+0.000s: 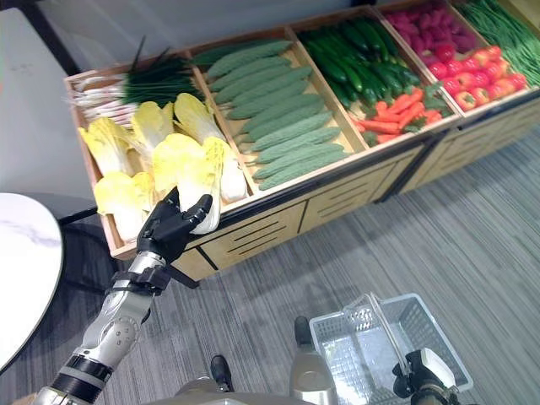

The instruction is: Get the vegetables into the basket

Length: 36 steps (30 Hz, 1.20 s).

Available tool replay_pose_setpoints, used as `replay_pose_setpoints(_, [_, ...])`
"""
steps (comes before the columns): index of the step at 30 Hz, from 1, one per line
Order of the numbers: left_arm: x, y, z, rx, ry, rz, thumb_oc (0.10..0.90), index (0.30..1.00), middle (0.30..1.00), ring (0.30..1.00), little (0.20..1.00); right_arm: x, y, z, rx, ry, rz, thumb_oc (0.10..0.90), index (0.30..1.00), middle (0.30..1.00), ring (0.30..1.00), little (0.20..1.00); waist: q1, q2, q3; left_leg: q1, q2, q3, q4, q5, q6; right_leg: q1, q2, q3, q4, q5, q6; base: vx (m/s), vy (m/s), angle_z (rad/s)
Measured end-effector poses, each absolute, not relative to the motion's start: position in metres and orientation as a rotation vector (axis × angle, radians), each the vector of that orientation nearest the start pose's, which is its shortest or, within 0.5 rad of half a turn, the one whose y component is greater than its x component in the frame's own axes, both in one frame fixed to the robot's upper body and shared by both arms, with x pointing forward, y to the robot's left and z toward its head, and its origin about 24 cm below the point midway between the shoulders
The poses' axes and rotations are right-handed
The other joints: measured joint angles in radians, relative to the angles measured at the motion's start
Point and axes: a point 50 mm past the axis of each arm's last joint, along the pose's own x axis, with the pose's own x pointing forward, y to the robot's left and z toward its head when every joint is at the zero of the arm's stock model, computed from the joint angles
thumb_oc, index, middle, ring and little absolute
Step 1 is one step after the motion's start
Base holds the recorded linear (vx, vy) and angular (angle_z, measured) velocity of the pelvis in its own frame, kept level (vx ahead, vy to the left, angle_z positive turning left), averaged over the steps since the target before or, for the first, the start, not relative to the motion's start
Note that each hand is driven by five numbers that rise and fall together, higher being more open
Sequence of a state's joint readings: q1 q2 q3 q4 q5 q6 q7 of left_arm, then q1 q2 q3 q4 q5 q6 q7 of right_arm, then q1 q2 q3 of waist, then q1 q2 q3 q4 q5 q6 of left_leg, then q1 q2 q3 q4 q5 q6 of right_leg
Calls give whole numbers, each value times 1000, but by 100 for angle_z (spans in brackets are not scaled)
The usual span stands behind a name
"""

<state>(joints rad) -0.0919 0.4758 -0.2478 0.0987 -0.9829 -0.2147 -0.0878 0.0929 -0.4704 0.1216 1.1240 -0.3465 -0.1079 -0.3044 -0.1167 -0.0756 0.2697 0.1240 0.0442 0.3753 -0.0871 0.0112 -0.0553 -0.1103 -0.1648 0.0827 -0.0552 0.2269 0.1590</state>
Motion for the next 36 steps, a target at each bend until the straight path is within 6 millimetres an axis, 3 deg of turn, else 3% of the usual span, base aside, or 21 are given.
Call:
replay_pose_setpoints(3, [274,198,65,-462,-79,-193,400,300,300,300,300,98,-314,-121,-918,991,-150,400,300,300,300,300,-5,-22,13,-21,-13,67,28,-22,30,-50,13,-24,-15,123,40,-141,155,-72])
replay_pose_setpoints(4, [276,200,65,-451,-77,-192,400,300,300,300,300,99,-310,-123,-908,987,-147,400,300,300,300,300,-11,-36,13,-32,-16,79,47,-32,47,-53,16,-40,-33,160,0,-148,139,-70])
replay_pose_setpoints(5, [278,201,65,-447,-76,-188,400,300,300,300,300,101,-304,-126,-890,987,-138,400,300,300,300,300,-5,-20,24,-54,33,104,76,-38,68,-87,31,-176,56,86,13,-136,187,-55])
replay_pose_setpoints(6, [277,195,62,-470,-71,-192,400,300,300,300,300,93,-305,-129,-886,1024,-141,400,300,300,300,300,6,15,23,-57,68,127,71,-29,67,-127,53,-266,241,-43,-32,-96,110,-57])
replay_pose_setpoints(7, [276,193,61,-469,-65,-202,400,300,300,300,300,89,-308,-129,-877,1045,-158,400,300,300,300,300,21,31,29,-51,82,140,66,-11,45,-133,52,-305,352,-118,-47,-55,51,-54])
replay_pose_setpoints(8, [273,197,58,-451,-49,-195,400,300,300,300,300,83,-309,-130,-872,1064,-162,400,300,300,300,300,42,27,30,-33,91,169,67,-13,45,-118,20,-363,458,-214,-62,-76,-15,-54])
replay_pose_setpoints(10, [266,210,53,-435,-30,-152,400,300,300,300,300,85,-317,-125,-895,1054,-171,400,300,300,300,300,75,29,28,-4,98,236,58,-16,42,-76,-31,-424,492,-299,-54,-31,-83,-89])
replay_pose_setpoints(12, [263,223,56,-412,-42,-117,400,300,300,300,300,91,-318,-123,-901,1028,-170,400,300,300,300,300,95,8,27,6,92,272,56,-9,3,-20,-54,-423,351,-295,-58,4,-108,-85])
replay_pose_setpoints(14, [256,232,49,-405,-16,-72,400,300,300,300,300,99,-316,-121,-906,1002,-163,400,300,300,300,300,100,25,24,23,140,271,68,7,0,23,29,-389,262,-244,-99,29,-133,-79])
replay_pose_setpoints(16, [256,228,47,-417,-12,-78,400,300,300,300,300,98,-316,-121,-913,1003,-156,400,300,300,300,300,90,17,21,22,163,262,110,8,-4,46,55,-381,229,-238,-109,27,-194,-40])
replay_pose_setpoints(18, [255,220,46,-426,-14,-100,400,300,300,300,300,95,-321,-119,-928,1004,-160,400,300,300,300,300,79,29,12,30,185,264,109,11,-7,83,86,-368,140,-194,-123,4,-140,-30])
replay_pose_setpoints(23, [260,213,55,-412,-38,-150,400,300,300,300,300,87,-322,-120,-930,1022,-157,400,300,300,300,300,42,27,9,27,198,263,162,15,-20,117,95,-349,82,-167,-136,17,-94,-16])
replay_pose_setpoints(27, [263,210,60,-414,-60,-170,400,300,300,300,300,88,-322,-118,-925,1000,-166,400,300,300,300,300,19,44,-3,50,189,263,121,20,-30,126,101,-344,64,-154,-129,-3,-122,-3])
replay_pose_setpoints(36, [264,189,54,-442,-30,-222,400,300,300,300,300,77,-323,-120,-924,1023,-168,400,300,300,300,300,12,70,-6,47,194,262,130,25,-37,123,103,-323,36,-141,-124,-15,-147,-5])
